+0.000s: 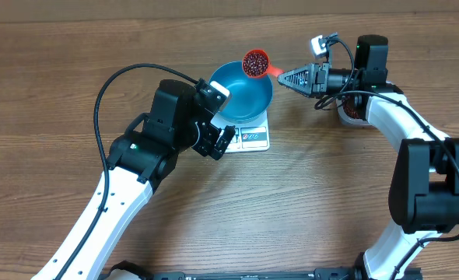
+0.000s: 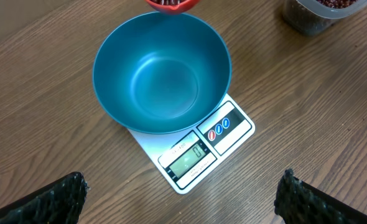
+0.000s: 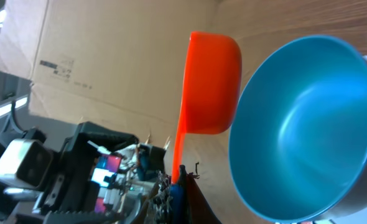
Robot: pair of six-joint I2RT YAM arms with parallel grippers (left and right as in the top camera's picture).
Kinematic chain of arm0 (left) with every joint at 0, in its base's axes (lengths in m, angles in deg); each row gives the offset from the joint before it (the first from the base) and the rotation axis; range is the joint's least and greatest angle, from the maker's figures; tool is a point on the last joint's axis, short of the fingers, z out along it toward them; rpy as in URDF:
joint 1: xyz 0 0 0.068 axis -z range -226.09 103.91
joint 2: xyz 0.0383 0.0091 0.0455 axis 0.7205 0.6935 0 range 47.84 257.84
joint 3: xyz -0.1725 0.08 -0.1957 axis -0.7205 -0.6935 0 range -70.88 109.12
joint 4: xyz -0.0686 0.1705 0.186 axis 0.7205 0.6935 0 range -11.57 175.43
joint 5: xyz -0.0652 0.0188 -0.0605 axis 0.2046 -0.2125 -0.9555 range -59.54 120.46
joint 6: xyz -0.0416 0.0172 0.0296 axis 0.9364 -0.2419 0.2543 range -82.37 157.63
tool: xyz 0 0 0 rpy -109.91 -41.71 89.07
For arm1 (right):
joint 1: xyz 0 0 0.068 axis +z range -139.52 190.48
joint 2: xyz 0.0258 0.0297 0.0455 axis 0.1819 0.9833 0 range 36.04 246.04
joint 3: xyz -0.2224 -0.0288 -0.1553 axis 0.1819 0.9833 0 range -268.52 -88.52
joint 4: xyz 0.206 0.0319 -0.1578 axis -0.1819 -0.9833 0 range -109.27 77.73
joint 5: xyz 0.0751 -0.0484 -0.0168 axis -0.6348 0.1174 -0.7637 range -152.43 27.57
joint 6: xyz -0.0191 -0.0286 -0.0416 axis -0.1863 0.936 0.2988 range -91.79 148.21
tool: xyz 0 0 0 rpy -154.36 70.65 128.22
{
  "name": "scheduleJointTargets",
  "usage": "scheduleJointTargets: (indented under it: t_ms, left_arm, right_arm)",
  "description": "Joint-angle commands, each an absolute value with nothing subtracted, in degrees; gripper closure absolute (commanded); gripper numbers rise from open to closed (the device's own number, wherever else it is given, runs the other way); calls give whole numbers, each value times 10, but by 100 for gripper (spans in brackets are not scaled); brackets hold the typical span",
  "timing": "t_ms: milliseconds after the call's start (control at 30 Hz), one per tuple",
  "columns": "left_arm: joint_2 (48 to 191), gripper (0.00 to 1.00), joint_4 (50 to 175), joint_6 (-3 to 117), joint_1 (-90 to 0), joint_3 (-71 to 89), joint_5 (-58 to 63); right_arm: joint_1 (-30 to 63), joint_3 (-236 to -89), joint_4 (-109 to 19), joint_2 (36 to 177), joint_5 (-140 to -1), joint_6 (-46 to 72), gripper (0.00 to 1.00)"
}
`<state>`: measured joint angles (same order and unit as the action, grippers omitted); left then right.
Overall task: Scoop item into bowl and weigh 150g on scale
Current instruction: 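Carry the filled scoop left over the teal bowl with the right gripper, then tilt the scoop with the right gripper to pour beans into the bowl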
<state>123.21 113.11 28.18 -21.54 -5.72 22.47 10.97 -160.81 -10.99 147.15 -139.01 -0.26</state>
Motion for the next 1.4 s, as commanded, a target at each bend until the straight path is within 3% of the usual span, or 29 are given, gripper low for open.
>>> scheduleJointTargets:
  t_ms: [0, 400, 933, 1367]
  left_arm:
    - [1220, 0, 1129, 271, -217, -58, 216]
    - [1220, 0, 1129, 271, -217, -58, 216]
    - [1220, 0, 1129, 271, -217, -58, 216]
    - [1220, 0, 1129, 271, -217, -58, 216]
  right_arm:
    - [113, -1610, -106, 1459, -1363, 2, 96]
    - [115, -1610, -146, 1390, -1328, 17, 96]
    - [156, -1642, -425, 1331, -1138, 253, 96]
    - [211, -1643, -447, 1331, -1003, 318, 96]
